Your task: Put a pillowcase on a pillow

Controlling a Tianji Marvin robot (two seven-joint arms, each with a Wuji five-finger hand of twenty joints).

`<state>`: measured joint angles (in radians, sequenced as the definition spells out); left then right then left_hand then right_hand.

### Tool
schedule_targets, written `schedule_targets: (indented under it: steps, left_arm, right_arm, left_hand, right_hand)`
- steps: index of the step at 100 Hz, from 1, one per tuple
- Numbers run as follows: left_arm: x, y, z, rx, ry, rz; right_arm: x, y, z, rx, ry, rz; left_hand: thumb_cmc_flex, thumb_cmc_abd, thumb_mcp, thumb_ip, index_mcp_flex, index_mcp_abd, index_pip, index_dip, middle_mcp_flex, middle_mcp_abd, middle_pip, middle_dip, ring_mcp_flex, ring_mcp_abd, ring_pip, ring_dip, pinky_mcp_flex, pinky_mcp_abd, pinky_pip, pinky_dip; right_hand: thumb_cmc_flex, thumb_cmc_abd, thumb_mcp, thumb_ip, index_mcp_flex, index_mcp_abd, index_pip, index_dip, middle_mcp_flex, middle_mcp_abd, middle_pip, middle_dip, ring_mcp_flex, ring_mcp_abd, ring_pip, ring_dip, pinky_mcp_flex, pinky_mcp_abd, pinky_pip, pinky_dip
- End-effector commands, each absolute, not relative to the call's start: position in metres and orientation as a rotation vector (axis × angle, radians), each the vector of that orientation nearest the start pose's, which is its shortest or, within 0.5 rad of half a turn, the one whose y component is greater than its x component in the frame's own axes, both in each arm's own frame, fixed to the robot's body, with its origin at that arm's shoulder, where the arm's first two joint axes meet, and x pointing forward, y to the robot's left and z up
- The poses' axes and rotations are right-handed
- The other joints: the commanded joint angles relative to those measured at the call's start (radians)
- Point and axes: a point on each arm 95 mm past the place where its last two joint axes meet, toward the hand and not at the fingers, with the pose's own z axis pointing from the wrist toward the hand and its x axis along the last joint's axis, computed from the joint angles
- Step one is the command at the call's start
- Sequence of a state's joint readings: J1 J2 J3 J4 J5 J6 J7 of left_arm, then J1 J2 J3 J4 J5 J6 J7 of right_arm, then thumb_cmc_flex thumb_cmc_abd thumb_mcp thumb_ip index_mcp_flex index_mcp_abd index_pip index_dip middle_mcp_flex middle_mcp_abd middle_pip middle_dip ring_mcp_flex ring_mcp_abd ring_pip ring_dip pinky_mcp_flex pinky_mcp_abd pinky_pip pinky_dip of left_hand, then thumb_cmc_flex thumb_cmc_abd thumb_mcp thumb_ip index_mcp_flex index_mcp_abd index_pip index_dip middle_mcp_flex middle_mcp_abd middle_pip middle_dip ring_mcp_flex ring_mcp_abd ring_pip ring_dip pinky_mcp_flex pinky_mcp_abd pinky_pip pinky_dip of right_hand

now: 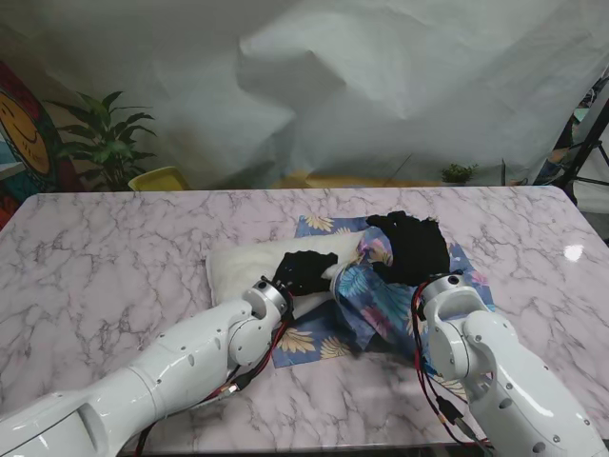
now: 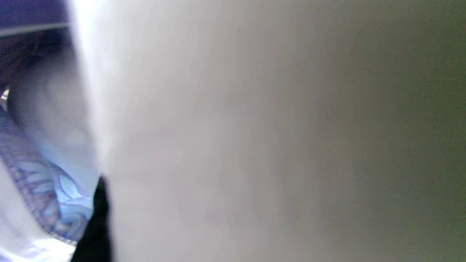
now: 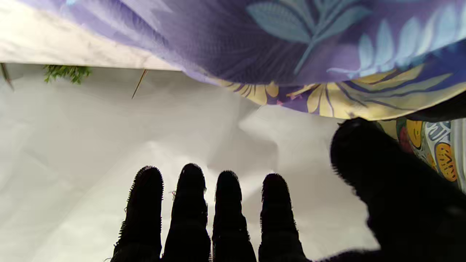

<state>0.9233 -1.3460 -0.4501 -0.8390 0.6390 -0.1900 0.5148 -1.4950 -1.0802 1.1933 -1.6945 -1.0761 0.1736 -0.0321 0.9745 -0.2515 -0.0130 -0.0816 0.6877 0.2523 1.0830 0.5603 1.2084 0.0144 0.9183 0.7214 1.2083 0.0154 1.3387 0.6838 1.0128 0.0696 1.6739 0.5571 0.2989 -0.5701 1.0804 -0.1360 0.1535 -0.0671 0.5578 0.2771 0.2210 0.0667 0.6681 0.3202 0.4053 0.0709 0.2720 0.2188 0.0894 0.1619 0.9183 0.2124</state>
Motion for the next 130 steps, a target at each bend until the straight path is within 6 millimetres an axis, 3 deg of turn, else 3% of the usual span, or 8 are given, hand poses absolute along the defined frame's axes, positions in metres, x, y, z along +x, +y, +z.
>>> schedule_targets:
  steps: [1,35,53,56,59,74,119,130]
  left_arm:
    - [0.486,-0.154,-0.367,-0.975,1.59,-1.896]
    - [0.485,-0.152,-0.364,-0.82,1.561,-1.937]
    - [0.485,-0.15,-0.365,-0.797,1.555,-1.948]
    - [0.485,-0.15,-0.365,-0.794,1.556,-1.95]
    - [0.485,-0.15,-0.366,-0.792,1.558,-1.951]
    - [0.484,-0.152,-0.367,-0.781,1.565,-1.964]
    - [0.477,-0.17,-0.365,-0.757,1.519,-2.079]
    - [0.475,-0.166,-0.362,-0.8,1.59,-2.055]
  right_arm:
    - [0.433,-0.002,-0.265,1.097,1.342,1.404]
    - [0.466,0.012,-0.28,1.167,1.599,1.389]
    - [0.477,0.016,-0.292,1.197,1.58,1.409]
    - [0.479,0.017,-0.294,1.198,1.545,1.428]
    - [0.481,0.018,-0.296,1.212,1.503,1.456]
    - [0.488,0.026,-0.298,1.264,1.321,1.595]
    - [0.492,0.067,-0.282,1.272,1.111,1.845]
    - [0.497,0.061,-0.29,1.308,1.124,1.815]
  left_hand:
    - [0.02,0.101,0.131,0.034,0.055,0.047,0.034,-0.006,0.161,-0.138,0.132,-0.013,0.068,-0.194,0.187,0.014,0.062,-0.115,0.168,0.018]
    - [0.019,0.087,0.138,0.028,0.032,0.02,0.046,-0.03,0.145,-0.124,0.099,-0.006,0.067,-0.17,0.153,0.013,0.057,-0.092,0.135,0.002]
    - [0.016,0.085,0.139,0.027,0.031,0.019,0.051,-0.035,0.144,-0.123,0.096,-0.002,0.068,-0.168,0.149,0.016,0.057,-0.09,0.132,0.001]
    - [0.017,0.086,0.14,0.027,0.031,0.018,0.051,-0.036,0.144,-0.123,0.095,-0.002,0.068,-0.168,0.149,0.016,0.057,-0.089,0.132,0.001]
    - [0.016,0.085,0.14,0.027,0.031,0.018,0.052,-0.037,0.144,-0.123,0.095,-0.002,0.068,-0.168,0.149,0.016,0.057,-0.089,0.132,0.001]
    - [0.015,0.084,0.141,0.027,0.029,0.016,0.054,-0.039,0.143,-0.122,0.094,0.0,0.068,-0.165,0.146,0.018,0.056,-0.087,0.128,-0.001]
    - [0.005,0.092,0.14,0.024,0.011,-0.007,0.054,-0.055,0.115,-0.117,0.08,0.005,0.066,-0.141,0.104,0.019,0.05,-0.061,0.083,-0.019]
    - [0.022,0.148,0.012,0.046,-0.108,-0.05,-0.027,-0.05,-0.064,-0.065,-0.003,0.02,-0.059,-0.065,-0.098,0.119,-0.142,-0.022,-0.057,0.024]
  right_hand:
    - [0.035,-0.043,0.063,-0.021,0.013,-0.059,0.079,-0.03,0.034,-0.025,0.028,0.014,0.051,-0.022,0.034,0.015,0.019,-0.005,0.018,0.022]
    - [0.135,-0.091,0.128,-0.014,0.097,-0.216,0.174,-0.022,0.087,-0.003,0.112,0.057,0.189,-0.08,0.124,0.062,0.096,0.023,0.042,0.039]
    - [0.222,-0.149,0.174,-0.006,0.415,-0.405,0.309,0.06,0.346,-0.102,0.217,0.148,0.444,-0.175,0.378,0.229,0.248,0.043,0.15,0.101]
    - [0.253,-0.19,0.157,-0.124,0.532,-0.458,0.421,-0.068,0.465,-0.133,0.219,0.186,0.538,-0.186,0.431,0.301,0.296,0.04,0.174,0.131]
    - [0.269,-0.215,0.131,-0.166,0.634,-0.49,0.544,-0.155,0.573,-0.154,0.231,0.214,0.612,-0.188,0.498,0.35,0.342,0.044,0.203,0.151]
    - [0.322,-0.208,0.122,-0.154,0.786,-0.339,0.608,-0.196,0.797,-0.114,0.247,0.25,0.823,-0.179,0.612,0.407,0.539,0.07,0.296,0.176]
    - [0.337,-0.184,0.133,-0.156,0.779,-0.29,0.604,-0.145,0.84,-0.062,0.236,0.265,0.913,-0.187,0.599,0.455,0.682,0.037,0.312,0.138]
    - [0.34,-0.181,0.133,-0.155,0.777,-0.287,0.604,-0.139,0.839,-0.06,0.237,0.266,0.914,-0.184,0.598,0.457,0.685,0.037,0.311,0.134]
